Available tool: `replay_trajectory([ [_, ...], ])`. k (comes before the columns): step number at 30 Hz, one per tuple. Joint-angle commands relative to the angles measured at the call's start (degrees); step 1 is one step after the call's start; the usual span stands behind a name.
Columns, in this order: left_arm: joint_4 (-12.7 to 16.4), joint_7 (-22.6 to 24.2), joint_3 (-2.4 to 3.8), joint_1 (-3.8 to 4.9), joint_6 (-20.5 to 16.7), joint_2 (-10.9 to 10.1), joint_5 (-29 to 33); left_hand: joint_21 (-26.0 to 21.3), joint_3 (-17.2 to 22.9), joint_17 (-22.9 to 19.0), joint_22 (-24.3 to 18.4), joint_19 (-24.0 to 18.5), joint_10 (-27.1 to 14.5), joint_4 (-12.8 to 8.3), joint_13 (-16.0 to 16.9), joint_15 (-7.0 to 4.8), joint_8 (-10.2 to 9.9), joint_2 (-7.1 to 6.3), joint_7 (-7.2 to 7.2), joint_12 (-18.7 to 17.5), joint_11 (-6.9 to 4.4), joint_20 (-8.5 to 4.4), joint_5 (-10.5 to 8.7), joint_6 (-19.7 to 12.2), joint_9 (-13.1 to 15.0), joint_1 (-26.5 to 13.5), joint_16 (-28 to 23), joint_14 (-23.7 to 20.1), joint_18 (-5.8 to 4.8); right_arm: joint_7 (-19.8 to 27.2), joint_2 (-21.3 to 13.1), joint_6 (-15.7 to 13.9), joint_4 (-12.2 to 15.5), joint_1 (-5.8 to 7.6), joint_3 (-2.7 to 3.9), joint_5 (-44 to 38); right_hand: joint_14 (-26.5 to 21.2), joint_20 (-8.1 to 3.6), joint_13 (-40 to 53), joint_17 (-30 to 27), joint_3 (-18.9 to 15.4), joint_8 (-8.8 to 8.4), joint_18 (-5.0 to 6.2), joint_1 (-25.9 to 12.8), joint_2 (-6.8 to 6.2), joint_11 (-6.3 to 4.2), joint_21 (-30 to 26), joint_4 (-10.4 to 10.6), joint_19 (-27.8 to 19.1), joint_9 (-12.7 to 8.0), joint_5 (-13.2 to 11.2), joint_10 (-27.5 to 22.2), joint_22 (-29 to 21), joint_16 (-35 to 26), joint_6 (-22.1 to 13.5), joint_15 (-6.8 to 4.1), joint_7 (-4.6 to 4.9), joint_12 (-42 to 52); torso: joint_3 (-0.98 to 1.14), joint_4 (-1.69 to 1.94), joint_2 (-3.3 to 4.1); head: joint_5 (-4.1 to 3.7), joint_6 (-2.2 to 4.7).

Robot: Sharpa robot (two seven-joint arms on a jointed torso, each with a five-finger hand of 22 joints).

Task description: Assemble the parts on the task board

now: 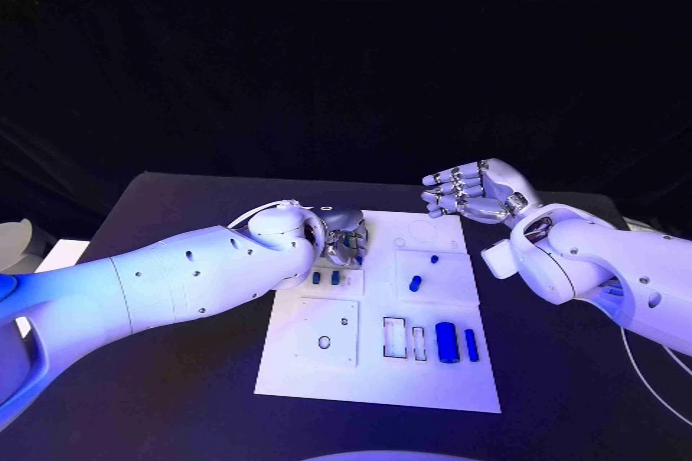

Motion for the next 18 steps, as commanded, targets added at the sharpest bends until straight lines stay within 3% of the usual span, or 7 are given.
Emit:
replay_trajectory([
  [1,-0.3,-0.5,0.02,-0.14,1.8,0.4,-0.7,-0.3,0.8,-0.1,0.0,2.1,0.8,-0.2,-0.3,-0.38,-0.4,0.75,-0.03,-0.4,-0.01,-0.44,0.1,0.8,-0.1,0.1,0.3,2.0,-0.93,0.3,0.1,0.8,0.1,-0.04,0.01,-0.2,-0.2,0.31,-0.1,-0.1,-0.1,-0.13,0.39,-0.2,0.26,0.03,-0.3,-0.3,0.0,-0.1,0.3,-0.5,-0.1,-0.1,-0.3,0.12,-0.07,-0.3,-0.01,0.04,0.03,-0.1,-0.05],
  [12,-1.2,-0.3,0.0,-0.5,2.1,1.1,-0.7,-0.2,3.1,-0.6,0.2,2.1,2.8,-0.8,-1.0,-0.57,-0.9,0.81,-0.17,-1.4,-0.27,-0.62,0.04,2.2,-0.6,-0.1,0.7,2.0,-0.97,0.3,0.1,0.8,0.2,-0.04,0.01,-0.2,-0.2,0.31,-0.1,-0.1,-0.1,-0.13,0.39,-0.2,0.26,0.03,-0.3,-0.3,0.0,-0.1,0.3,-0.5,-0.1,-0.1,-0.3,0.12,-0.07,-0.3,0.01,0.02,0.02,-0.22,-0.12],
  [18,-1.4,0.0,0.0,-0.61,1.0,1.1,-0.7,0.4,5.4,-0.6,0.7,2.2,5.4,-1.8,-1.0,-1.05,-0.5,2.11,-0.5,-1.8,-0.83,-0.98,0.02,4.5,-0.5,0.2,1.1,2.0,-1.02,0.3,0.1,0.8,0.2,-0.04,0.01,-0.2,-0.2,0.31,-0.1,-0.2,-0.2,-0.12,0.39,-0.2,0.3,0.05,-0.4,-0.4,0.0,0.0,0.4,-0.5,-0.1,-0.1,-0.3,0.14,-0.04,-0.3,0.04,0.01,-0.03,-0.23,-0.08],
])
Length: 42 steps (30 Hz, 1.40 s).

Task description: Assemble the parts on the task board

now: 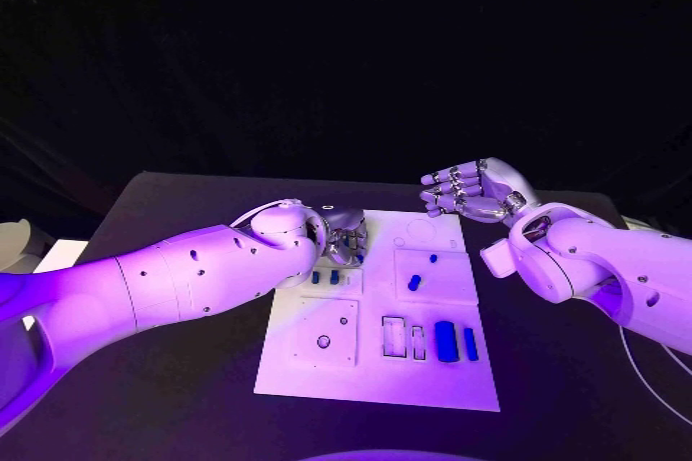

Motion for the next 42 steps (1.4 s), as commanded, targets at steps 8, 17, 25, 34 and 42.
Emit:
replay_trajectory([
  [8,1.0,0.8,0.17,-0.43,-3.1,-1.4,0.8,0.4,2.6,-0.3,0.2,2.4,1.3,-1.4,-0.3,-0.38,-0.3,0.59,0.36,-1.8,0.18,-0.43,0.1,1.0,-0.2,-0.2,0.6,1.8,-1.09,0.3,0.0,0.8,0.1,-0.04,0.01,-0.2,-0.2,0.31,-0.1,0.0,0.0,-0.12,0.39,-0.2,0.3,0.05,-0.2,-0.2,0.0,0.0,0.2,-0.5,-0.1,-0.1,-0.3,0.14,-0.04,-0.3,0.01,0.01,-0.07,-0.19,0.29],
  [17,5.9,1.2,2.07,-0.38,-6.5,-5.1,6.0,0.0,3.1,-0.6,0.0,2.4,1.7,-1.7,-0.3,-0.25,-0.6,0.12,0.56,-2.4,0.33,-0.37,0.01,1.3,-0.3,-1.1,0.7,1.8,-1.05,0.3,0.1,0.9,-0.2,-0.04,0.01,-0.2,-0.2,0.31,-0.1,0.0,0.0,-0.12,0.39,-0.2,0.3,0.05,-0.2,-0.2,0.0,0.0,0.2,-0.5,-0.1,-0.1,-0.3,0.14,-0.04,-0.3,0.01,0.09,-0.14,-0.23,0.59],
  [25,9.0,0.3,2.88,-0.24,-6.2,-9.1,9.1,-0.2,3.2,-0.7,-0.1,2.5,1.8,-1.9,-0.4,-0.25,-0.7,-0.08,0.57,-2.6,0.33,-0.37,0.01,1.4,-0.4,-1.3,0.7,1.7,-1.03,0.3,0.1,1.0,-0.5,-0.08,0.01,-0.2,-0.2,0.31,-0.1,0.0,0.0,-0.12,0.39,-0.2,0.3,0.05,-0.2,-0.2,0.0,0.0,0.2,-0.5,-0.1,-0.1,-0.3,0.14,-0.04,-0.3,0.05,0.23,-0.09,-0.25,0.72],
  [34,9.0,-1.2,2.94,-0.22,-3.0,-11.7,9.7,0.1,3.3,-1.0,0.1,2.5,2.1,-2.0,-0.4,-0.23,-0.9,-0.58,0.52,-3.1,0.33,-0.36,-0.07,1.7,-0.5,-2.1,0.8,1.7,-1.08,0.3,0.0,1.0,-0.5,-0.21,0.0,-0.2,-0.2,0.32,-0.1,-0.2,0.0,-0.1,0.39,-0.3,0.35,0.06,-0.3,-0.3,0.1,0.0,0.3,-0.5,-0.1,0.0,-0.3,0.14,-0.02,-0.3,0.02,0.3,-0.12,-0.06,0.66],
  [42,8.5,-1.8,2.86,-0.29,-1.9,-11.9,9.7,0.0,3.2,-1.0,0.1,2.5,2.2,-2.0,-0.4,-0.23,-1.0,-0.69,0.49,-3.2,0.32,-0.35,-0.11,1.7,-0.5,-2.4,0.8,1.7,-1.07,0.3,0.0,1.0,-0.5,-0.29,0.0,-0.2,-0.2,0.32,-0.1,-0.2,0.0,-0.1,0.39,-0.3,0.35,0.06,-0.3,-0.3,0.1,0.0,0.3,-0.5,-0.1,0.0,-0.3,0.14,-0.02,-0.3,0.04,0.16,-0.1,0.14,0.58],
])
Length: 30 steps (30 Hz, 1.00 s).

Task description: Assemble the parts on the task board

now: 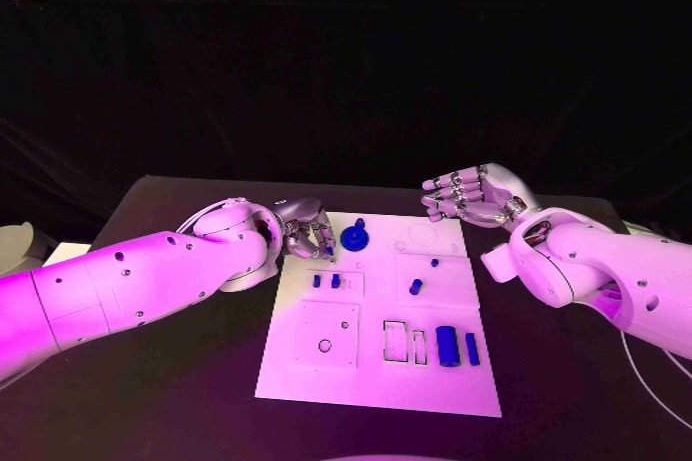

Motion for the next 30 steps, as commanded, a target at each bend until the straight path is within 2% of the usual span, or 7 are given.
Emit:
replay_trajectory([
  [1,-0.1,-0.7,0.01,0.03,1.8,0.0,0.8,0.1,0.3,0.0,0.0,2.5,0.5,0.0,-0.1,0.04,-0.3,-0.04,0.11,-0.3,-0.04,-0.36,-0.09,0.4,0.0,-0.7,0.3,1.8,-1.07,0.3,0.0,0.8,0.0,-0.08,0.0,-0.2,-0.2,0.32,-0.1,-0.1,0.0,-0.1,0.39,-0.3,0.35,0.06,-0.3,-0.3,0.1,0.0,0.3,-0.5,-0.1,0.0,-0.4,0.14,0.04,-0.3,0.06,-0.09,0.03,0.08,-0.04],
  [10,-0.9,-0.8,-0.16,-0.11,1.8,0.9,0.2,0.0,0.3,0.0,0.0,2.5,0.5,0.0,-0.1,0.04,-0.4,-0.07,0.11,-0.4,-0.04,-0.36,-0.11,0.4,0.0,-0.8,0.4,1.8,-1.06,0.4,0.1,0.8,0.1,-0.11,0.0,-0.2,-0.2,0.32,-0.1,-0.1,0.0,-0.1,0.39,-0.3,0.35,0.06,-0.3,-0.3,0.1,0.0,0.3,-0.5,-0.1,0.0,-0.4,0.14,0.04,-0.3,0.03,-0.08,0.05,-0.08,-0.11],
  [17,-1.5,-0.8,-0.32,-0.32,2.1,1.6,-0.1,-0.2,0.3,0.0,-0.1,2.5,0.5,0.0,-0.1,0.04,-0.4,-0.08,0.11,-0.5,-0.04,-0.36,-0.12,0.4,0.0,-0.8,0.3,1.8,-1.03,0.4,0.1,0.8,0.1,-0.12,0.0,-0.2,-0.2,0.32,-0.1,-0.1,0.0,-0.1,0.39,-0.3,0.35,0.06,-0.3,-0.3,0.1,0.0,0.3,-0.5,-0.1,0.0,-0.4,0.14,0.04,-0.3,0.07,-0.09,0.06,-0.1,-0.19],
  [30,-2.6,-1.7,-0.58,-0.6,3.6,2.4,-0.8,-0.2,0.3,-0.1,-0.1,2.5,0.5,0.0,-0.1,0.04,-0.5,-0.17,0.08,-0.6,-0.04,-0.36,-0.19,0.4,-0.1,-1.0,0.3,1.8,-1.02,0.4,0.1,0.9,0.1,-0.12,0.0,-0.2,-0.2,0.32,-0.1,-0.1,0.0,-0.1,0.39,-0.3,0.35,0.06,-0.3,-0.3,0.1,0.0,0.3,-0.5,-0.1,0.0,-0.4,0.14,0.04,-0.3,0.04,-0.07,0.06,-0.16,-0.34],
])
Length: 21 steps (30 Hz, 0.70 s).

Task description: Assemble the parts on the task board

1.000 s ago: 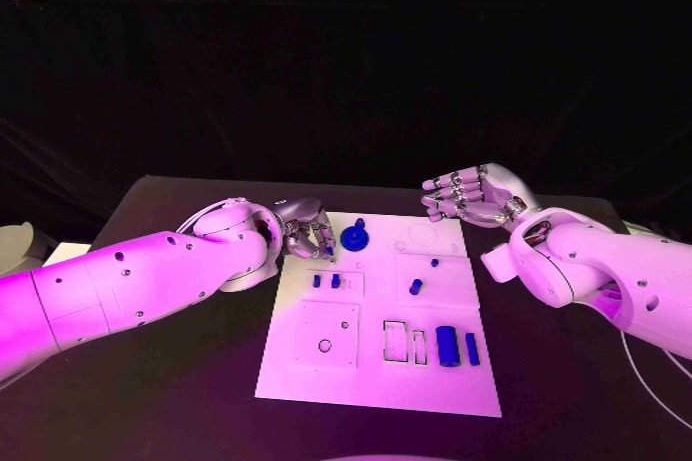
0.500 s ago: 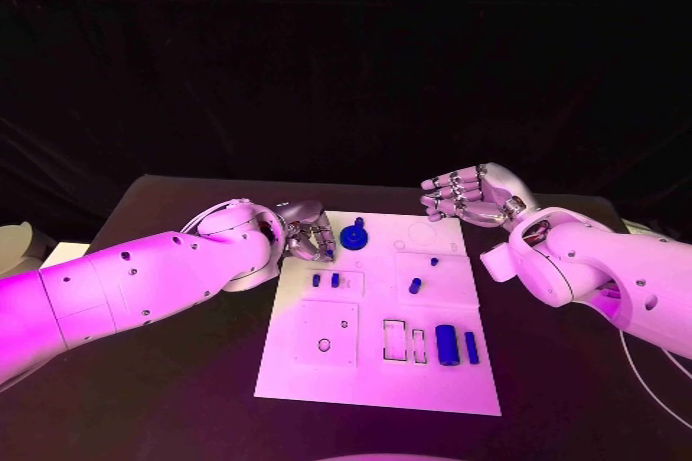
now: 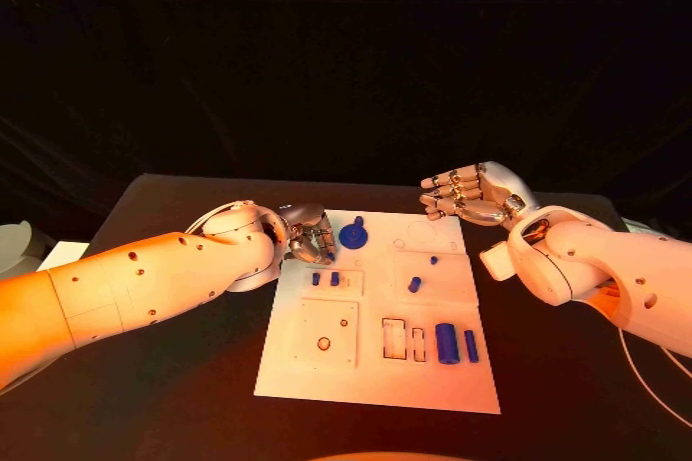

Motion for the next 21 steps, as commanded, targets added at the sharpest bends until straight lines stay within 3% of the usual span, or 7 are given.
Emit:
replay_trajectory([
  [1,-0.2,-0.6,-0.05,-0.05,1.8,0.3,-0.8,-0.2,0.3,-0.1,-0.1,2.5,0.5,0.0,-0.1,0.04,-0.4,-0.11,0.08,-0.4,-0.04,-0.36,-0.19,0.4,0.1,-0.6,0.4,1.8,-1.02,0.4,0.0,0.8,0.1,-0.04,0.01,-0.2,-0.2,0.32,-0.1,-0.1,0.0,-0.1,0.39,-0.3,0.35,0.06,-0.3,-0.3,0.1,0.0,0.3,-0.5,-0.1,0.0,-0.4,0.14,0.05,-0.3,-0.02,0.02,-0.02,0.0,-0.05],
  [13,-1.2,-1.0,-0.16,-0.13,2.1,0.9,-1.0,-0.5,0.4,-0.3,-0.2,2.4,0.3,-0.2,-0.2,0.12,-0.9,-0.33,0.19,-1.0,0.09,-0.32,-0.33,0.1,-0.1,-1.0,0.4,1.7,-1.0,0.4,0.1,0.9,0.1,-0.04,0.01,-0.2,-0.2,0.32,-0.1,-0.1,0.0,-0.1,0.39,-0.3,0.35,0.06,-0.3,-0.3,0.1,0.0,0.3,-0.5,-0.1,0.0,-0.4,0.14,0.05,-0.3,-0.03,0.0,-0.02,0.02,-0.04],
  [21,-1.5,-1.2,-0.2,-0.22,2.5,1.1,-1.1,-0.9,0.5,-0.9,-0.4,2.3,-1.2,-0.4,-0.5,0.67,-2.3,-1.13,0.9,-2.5,0.82,-0.01,-0.35,-1.3,-0.8,-2.0,0.3,1.5,-1.07,0.3,0.1,1.1,0.1,-0.04,0.01,-0.2,-0.2,0.32,-0.1,-0.1,0.0,-0.1,0.39,-0.3,0.35,0.06,-0.3,-0.3,0.1,0.0,0.3,-0.5,-0.1,0.0,-0.4,0.14,0.05,-0.3,-0.01,0.02,-0.01,-0.06,-0.1],
])
